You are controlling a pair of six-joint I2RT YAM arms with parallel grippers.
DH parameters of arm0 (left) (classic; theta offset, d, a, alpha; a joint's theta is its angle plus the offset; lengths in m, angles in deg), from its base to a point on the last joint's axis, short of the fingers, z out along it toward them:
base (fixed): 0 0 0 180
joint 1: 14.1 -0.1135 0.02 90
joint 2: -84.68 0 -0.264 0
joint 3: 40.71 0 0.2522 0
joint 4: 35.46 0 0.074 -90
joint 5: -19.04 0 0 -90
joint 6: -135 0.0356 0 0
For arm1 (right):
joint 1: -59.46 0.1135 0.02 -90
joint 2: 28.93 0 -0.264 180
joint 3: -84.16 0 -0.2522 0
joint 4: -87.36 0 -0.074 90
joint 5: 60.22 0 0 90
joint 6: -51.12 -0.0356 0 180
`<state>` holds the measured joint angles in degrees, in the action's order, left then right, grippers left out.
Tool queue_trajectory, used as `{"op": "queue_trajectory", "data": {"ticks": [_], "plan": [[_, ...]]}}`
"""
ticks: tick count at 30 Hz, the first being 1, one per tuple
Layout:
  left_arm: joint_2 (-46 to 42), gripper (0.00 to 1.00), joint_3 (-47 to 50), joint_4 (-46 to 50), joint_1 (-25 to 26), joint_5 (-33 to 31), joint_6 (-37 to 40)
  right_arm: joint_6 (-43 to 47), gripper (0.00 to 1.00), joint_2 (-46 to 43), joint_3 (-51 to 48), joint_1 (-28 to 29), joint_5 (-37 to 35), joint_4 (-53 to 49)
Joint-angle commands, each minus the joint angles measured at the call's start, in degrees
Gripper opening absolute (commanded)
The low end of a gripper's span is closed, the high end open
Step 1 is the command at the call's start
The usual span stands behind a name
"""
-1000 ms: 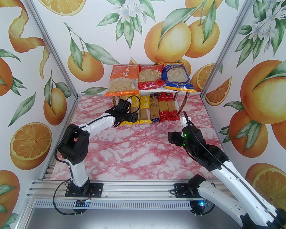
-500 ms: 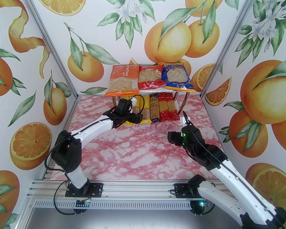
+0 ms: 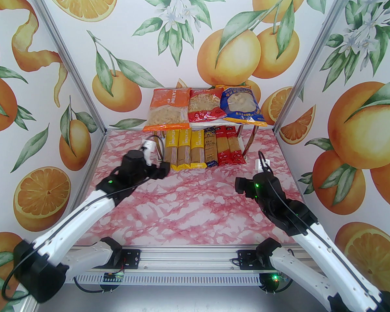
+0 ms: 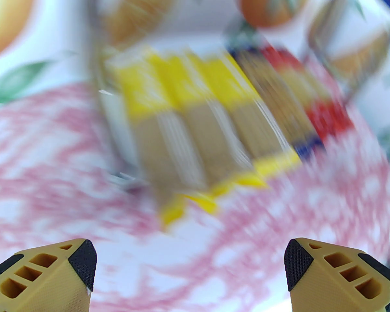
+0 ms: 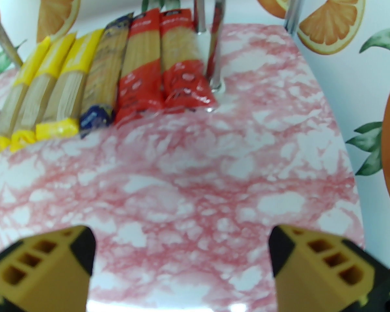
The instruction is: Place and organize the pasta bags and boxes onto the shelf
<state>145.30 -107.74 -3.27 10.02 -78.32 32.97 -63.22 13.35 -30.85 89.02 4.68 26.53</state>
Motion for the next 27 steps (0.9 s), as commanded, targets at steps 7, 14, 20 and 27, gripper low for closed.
{"op": "queue_trajectory", "data": {"ticks": [7,14,20,27], "plan": [[1.0,1.00,12.3,-18.9,-9.2,-15.3,6.7,1.7,0.94,-0.6,2.3,-0.4,-3.0,-2.2],[10.4,1.00,23.0,-41.3,-11.1,-18.8,18.4,2.1,0.96,-0.5,3.0,-1.4,-4.2,-2.9],[20.0,1.00,26.3,-54.1,-15.8,-16.7,16.5,1.2,0.96,-0.7,2.8,-1.7,-5.4,-4.6],[29.2,1.00,24.3,-62.3,-16.8,-15.7,19.9,-0.1,0.97,-1.7,2.4,-2.1,-7.1,-6.0]]}}
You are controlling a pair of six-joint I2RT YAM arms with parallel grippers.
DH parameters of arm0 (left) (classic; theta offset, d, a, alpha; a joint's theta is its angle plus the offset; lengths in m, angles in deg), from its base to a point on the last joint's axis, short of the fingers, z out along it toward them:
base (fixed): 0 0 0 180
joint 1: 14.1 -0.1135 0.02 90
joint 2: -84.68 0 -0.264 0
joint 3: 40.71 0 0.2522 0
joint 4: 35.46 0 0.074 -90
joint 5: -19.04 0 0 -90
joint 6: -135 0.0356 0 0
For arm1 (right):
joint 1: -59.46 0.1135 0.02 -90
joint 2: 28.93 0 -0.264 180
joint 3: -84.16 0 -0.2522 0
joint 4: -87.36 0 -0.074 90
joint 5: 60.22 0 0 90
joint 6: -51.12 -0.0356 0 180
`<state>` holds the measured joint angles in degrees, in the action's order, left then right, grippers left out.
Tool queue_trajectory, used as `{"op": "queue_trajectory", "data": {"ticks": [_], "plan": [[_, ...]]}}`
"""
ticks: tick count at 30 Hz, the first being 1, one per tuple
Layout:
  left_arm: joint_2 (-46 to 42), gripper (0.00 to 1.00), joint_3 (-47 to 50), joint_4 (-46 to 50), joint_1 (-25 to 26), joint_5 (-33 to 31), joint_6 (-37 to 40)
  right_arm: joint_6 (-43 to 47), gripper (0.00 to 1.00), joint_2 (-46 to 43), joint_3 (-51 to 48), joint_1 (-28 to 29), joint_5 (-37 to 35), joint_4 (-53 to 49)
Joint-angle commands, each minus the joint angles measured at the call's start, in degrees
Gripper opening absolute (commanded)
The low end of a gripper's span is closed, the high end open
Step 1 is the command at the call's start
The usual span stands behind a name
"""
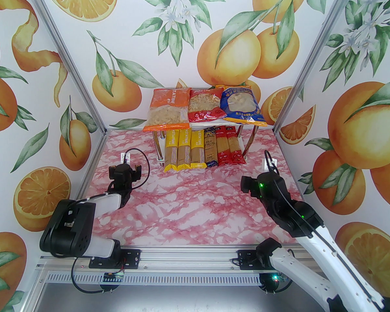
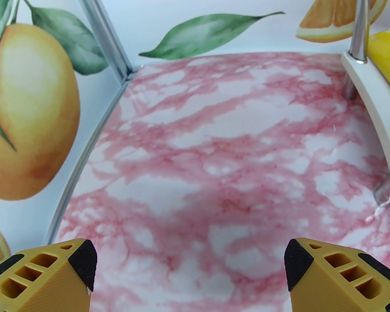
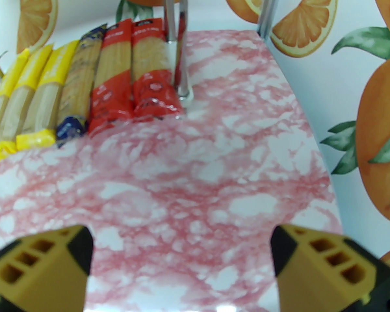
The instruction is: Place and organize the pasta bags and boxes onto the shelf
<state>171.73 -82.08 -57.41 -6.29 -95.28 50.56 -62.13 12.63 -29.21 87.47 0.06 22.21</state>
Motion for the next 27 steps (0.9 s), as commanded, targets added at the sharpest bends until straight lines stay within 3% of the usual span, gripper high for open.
{"op": "queue_trajectory", "data": {"ticks": [1,4,15,19,20,21,22,25,27], "plan": [[4.2,1.00,-2.2,-7.7,-0.8,2.4,2.1,-1.6,0.97,-1.2,0.6,-0.6,-2.6,-1.7],[5.3,1.00,-3.9,-5.0,-1.3,5.2,2.3,-2.4,0.97,-1.5,0.2,-0.8,-2.9,-1.7],[4.8,1.00,-0.8,-10.2,-2.1,11.0,3.1,-6.6,1.00,-7.5,-8.0,-0.9,-4.8,6.8],[4.7,1.00,4.8,-20.1,-2.2,13.6,3.8,-6.3,1.00,-8.3,-9.4,-0.9,-5.6,7.9],[6.3,1.00,7.1,-24.2,-2.1,13.9,3.8,-6.1,1.00,-8.5,-9.7,-0.9,-5.7,8.1],[9.6,1.00,9.4,-35.3,-1.3,14.4,5.8,-5.8,1.00,-8.6,-9.9,-0.9,-5.7,8.5],[9.7,1.00,11.3,-38.5,0.0,12.6,7.0,-5.6,1.00,-8.6,-10.2,-1.0,-5.8,8.9],[9.2,1.00,11.1,-37.2,-0.1,13.5,7.1,-4.6,1.00,-8.6,-11.2,-1.0,-6.2,10.6],[7.7,1.00,8.5,-29.9,-1.0,14.6,6.0,-3.8,1.00,-8.4,-12.4,-1.0,-7.2,12.8]]}}
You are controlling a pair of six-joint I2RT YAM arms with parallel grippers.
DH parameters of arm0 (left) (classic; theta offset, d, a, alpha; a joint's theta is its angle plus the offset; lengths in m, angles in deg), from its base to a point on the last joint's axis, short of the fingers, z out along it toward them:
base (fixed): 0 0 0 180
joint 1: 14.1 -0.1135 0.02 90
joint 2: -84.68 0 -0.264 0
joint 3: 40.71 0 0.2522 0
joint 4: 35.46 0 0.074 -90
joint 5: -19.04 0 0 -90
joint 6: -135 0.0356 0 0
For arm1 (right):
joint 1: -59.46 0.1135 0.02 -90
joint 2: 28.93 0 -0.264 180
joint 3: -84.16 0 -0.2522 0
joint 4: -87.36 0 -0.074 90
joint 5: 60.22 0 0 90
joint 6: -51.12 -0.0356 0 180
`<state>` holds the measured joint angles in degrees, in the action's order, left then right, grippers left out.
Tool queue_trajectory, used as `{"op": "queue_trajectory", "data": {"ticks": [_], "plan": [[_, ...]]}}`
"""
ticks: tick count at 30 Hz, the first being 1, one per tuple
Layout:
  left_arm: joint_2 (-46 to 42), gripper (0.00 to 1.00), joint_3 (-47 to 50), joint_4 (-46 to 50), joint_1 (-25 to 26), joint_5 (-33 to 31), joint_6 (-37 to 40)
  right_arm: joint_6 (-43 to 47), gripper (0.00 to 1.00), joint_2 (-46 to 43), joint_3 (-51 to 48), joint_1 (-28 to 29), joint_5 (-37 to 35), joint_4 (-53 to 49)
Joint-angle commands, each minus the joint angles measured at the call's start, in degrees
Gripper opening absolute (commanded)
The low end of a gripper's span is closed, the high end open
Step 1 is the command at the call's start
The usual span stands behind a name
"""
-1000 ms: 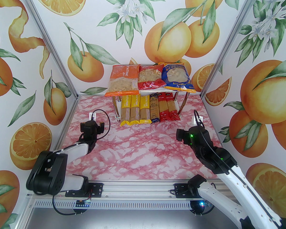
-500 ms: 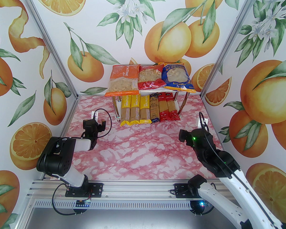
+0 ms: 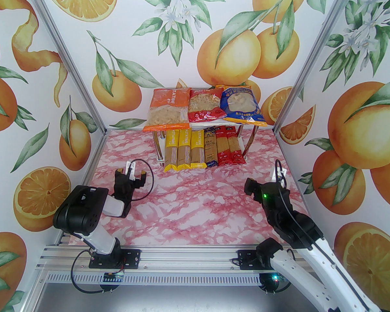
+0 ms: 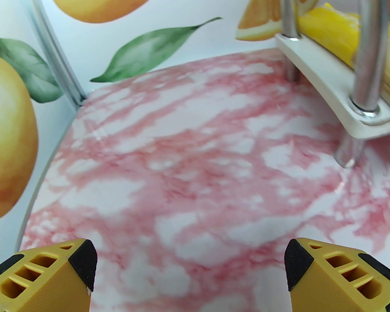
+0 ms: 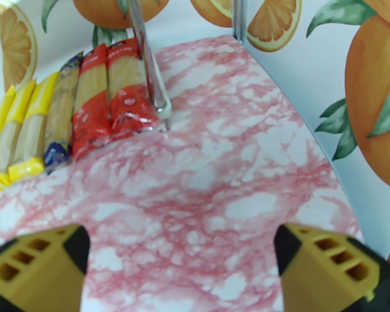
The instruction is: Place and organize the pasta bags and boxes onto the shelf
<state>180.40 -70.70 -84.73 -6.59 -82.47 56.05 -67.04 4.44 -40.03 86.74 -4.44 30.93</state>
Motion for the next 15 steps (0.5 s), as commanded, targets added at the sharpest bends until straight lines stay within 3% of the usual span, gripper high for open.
{"op": "queue_trajectory", "data": {"ticks": [1,8,15], "plan": [[-1.2,1.00,-4.4,0.5,-1.5,2.8,-0.3,1.5,1.00,0.0,-2.1,-0.4,-3.5,5.3],[-1.1,1.00,-4.2,-0.1,-1.4,1.4,-0.6,5.8,1.00,3.4,-8.0,-4.3,-8.4,16.7],[-1.1,1.00,-4.2,-0.2,-1.4,1.3,-0.6,12.3,1.00,9.2,-24.4,-16.0,-4.4,50.5]]}}
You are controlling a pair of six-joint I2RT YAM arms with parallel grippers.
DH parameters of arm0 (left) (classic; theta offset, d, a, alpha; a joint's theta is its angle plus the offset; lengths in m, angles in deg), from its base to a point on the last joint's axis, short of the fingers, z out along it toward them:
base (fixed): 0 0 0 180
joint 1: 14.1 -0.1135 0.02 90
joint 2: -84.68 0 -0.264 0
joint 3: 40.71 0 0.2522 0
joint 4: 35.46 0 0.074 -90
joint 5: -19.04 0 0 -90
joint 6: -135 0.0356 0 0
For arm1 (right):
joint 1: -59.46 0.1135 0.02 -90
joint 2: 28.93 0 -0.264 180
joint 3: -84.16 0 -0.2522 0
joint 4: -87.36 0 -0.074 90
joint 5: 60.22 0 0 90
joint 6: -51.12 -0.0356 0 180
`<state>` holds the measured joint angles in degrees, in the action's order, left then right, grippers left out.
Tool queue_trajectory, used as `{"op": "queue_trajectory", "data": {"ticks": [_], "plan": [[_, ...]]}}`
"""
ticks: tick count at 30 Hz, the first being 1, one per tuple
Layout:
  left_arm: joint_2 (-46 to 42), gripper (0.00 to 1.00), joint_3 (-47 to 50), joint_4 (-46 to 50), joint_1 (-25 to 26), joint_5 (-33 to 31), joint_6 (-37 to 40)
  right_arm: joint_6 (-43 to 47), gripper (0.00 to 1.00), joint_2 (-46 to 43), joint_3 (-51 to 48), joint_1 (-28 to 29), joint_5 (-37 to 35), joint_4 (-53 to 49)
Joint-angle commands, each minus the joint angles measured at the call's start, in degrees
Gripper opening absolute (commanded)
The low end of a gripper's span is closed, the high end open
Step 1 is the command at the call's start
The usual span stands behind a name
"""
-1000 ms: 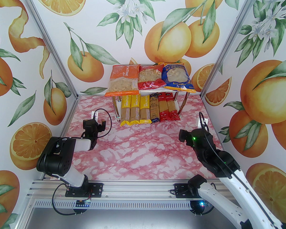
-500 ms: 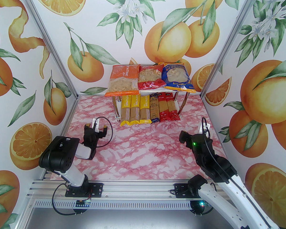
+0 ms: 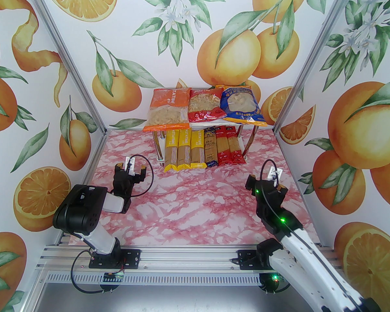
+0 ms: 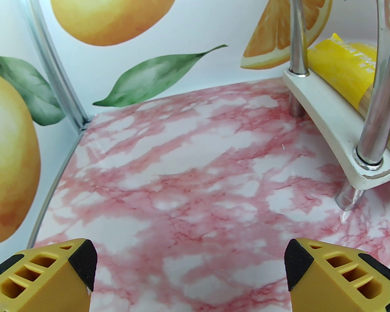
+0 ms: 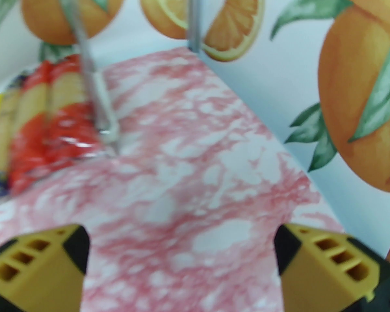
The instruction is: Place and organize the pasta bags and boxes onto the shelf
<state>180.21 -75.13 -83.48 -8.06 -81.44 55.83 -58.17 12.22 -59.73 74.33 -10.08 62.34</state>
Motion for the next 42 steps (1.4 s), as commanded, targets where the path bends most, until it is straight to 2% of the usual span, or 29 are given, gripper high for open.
{"op": "queue_trajectory", "data": {"ticks": [1,4,10,14,22,25,28,31,33,42], "plan": [[-0.9,1.00,0.2,-1.3,0.1,0.2,-0.4,4.1,1.00,2.9,-7.4,-5.1,3.5,26.1],[-0.9,1.00,0.2,-1.3,0.1,0.2,-0.4,5.8,1.00,10.0,-11.2,-7.0,6.9,41.6],[-0.9,1.00,0.2,-1.3,0.0,0.2,-0.4,9.4,1.00,29.7,-9.1,-7.2,9.2,59.9],[-0.9,1.00,0.1,-1.2,0.1,0.2,-0.4,11.9,1.00,37.6,-8.8,-7.7,12.0,71.1],[-0.9,1.00,-0.1,-0.8,0.1,0.1,-0.5,13.7,1.00,46.4,-8.0,-8.9,21.9,77.1],[-0.9,1.00,-0.3,-0.3,0.0,0.0,-0.5,13.9,1.00,48.5,-8.1,-8.8,22.1,79.7],[-0.9,1.00,-0.6,0.1,0.0,0.0,-0.6,13.8,1.00,48.1,-5.8,-8.8,21.6,74.7],[-0.9,1.00,-1.2,1.4,-0.3,-0.2,-1.1,13.8,1.00,47.5,-1.7,-8.6,21.4,65.5],[-0.9,1.00,-1.7,2.3,-0.6,-0.2,-1.5,14.1,1.00,48.3,-2.2,-8.6,21.6,68.1],[-1.0,1.00,-2.3,3.6,-1.1,-0.3,-2.4,14.0,1.00,48.0,-2.0,-8.6,21.4,67.2]]}}
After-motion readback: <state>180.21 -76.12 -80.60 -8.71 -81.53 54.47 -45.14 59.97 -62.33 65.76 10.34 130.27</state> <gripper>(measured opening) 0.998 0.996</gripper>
